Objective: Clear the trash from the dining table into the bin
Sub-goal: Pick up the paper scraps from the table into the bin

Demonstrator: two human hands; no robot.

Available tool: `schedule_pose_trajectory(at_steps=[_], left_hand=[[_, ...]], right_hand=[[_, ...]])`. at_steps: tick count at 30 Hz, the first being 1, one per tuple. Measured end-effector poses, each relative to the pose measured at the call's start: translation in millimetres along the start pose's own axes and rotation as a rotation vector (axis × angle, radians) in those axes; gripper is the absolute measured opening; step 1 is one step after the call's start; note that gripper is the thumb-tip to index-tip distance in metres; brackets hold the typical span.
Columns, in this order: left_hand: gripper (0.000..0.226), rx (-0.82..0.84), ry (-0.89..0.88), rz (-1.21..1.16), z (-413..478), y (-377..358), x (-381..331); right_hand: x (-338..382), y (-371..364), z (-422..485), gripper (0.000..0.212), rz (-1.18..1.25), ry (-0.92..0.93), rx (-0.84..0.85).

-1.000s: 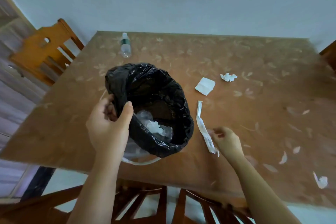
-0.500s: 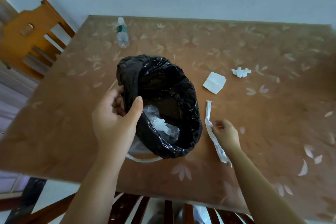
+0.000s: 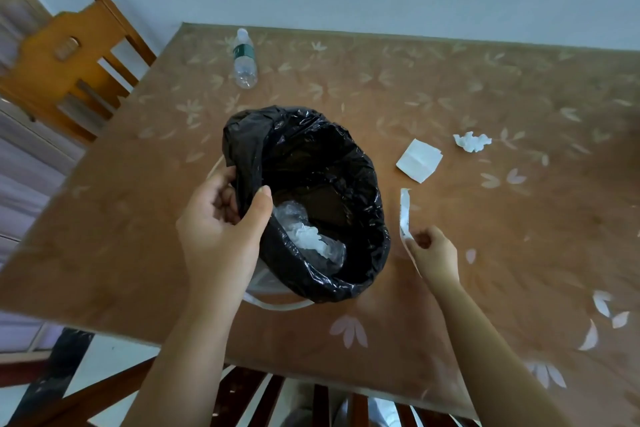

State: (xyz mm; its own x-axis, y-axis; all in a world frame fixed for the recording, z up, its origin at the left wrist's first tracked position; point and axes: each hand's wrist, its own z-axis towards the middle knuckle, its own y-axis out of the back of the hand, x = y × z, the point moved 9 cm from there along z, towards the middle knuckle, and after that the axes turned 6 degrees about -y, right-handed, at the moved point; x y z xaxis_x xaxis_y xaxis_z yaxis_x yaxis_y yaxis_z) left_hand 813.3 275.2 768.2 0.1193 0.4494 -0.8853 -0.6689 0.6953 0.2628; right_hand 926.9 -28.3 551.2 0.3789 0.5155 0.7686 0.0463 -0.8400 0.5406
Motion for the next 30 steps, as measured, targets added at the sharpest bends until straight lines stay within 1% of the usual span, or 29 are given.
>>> schedule_pose_trajectory(at_steps=[3, 5, 7, 10, 12, 14, 17, 20, 23, 28, 30], left_hand=[[0.030, 0.009, 0.004, -0.011, -3, 1, -1], [0.026, 0.009, 0.013, -0.016, -6, 2, -2], [0.022, 0.009, 0.022, -0.024, -9, 3, -3], [0.023, 0.023, 0.026, -0.025, -15, 5, -6], [0.023, 0.023, 0.035, -0.029, -19, 7, -8], [0.021, 0.022, 0.038, -0.034, -23, 10, -9], [0.018, 0.031, 0.041, -0.019, -28, 13, -11], [0.019, 0.029, 0.050, -0.014, -33, 18, -13], [0.022, 0.025, 0.072, -0.023, -36, 22, -14], [0.025, -0.005, 0.084, -0.022, -34, 25, -16], [0.023, -0.029, 0.097, -0.022, -31, 25, -12]], right_hand=[[29, 28, -14, 0.012, 0.079, 0.073, -0.076], [50, 47, -26, 0.010, 0.121, 0.117, -0.111], [72, 63, -41, 0.008, 0.163, 0.174, -0.112], [105, 81, -67, 0.009, 0.160, 0.267, -0.092], [123, 84, -82, 0.012, 0.139, 0.305, -0.038], [138, 76, -95, 0.019, 0.082, 0.326, 0.063], [152, 45, -115, 0.023, -0.091, 0.389, 0.224], [158, 15, -125, 0.025, -0.194, 0.441, 0.328], [169, -7, -124, 0.025, -0.176, 0.449, 0.396], [186, -39, -124, 0.021, -0.042, 0.426, 0.562], [187, -40, -122, 0.017, -0.019, 0.440, 0.577]])
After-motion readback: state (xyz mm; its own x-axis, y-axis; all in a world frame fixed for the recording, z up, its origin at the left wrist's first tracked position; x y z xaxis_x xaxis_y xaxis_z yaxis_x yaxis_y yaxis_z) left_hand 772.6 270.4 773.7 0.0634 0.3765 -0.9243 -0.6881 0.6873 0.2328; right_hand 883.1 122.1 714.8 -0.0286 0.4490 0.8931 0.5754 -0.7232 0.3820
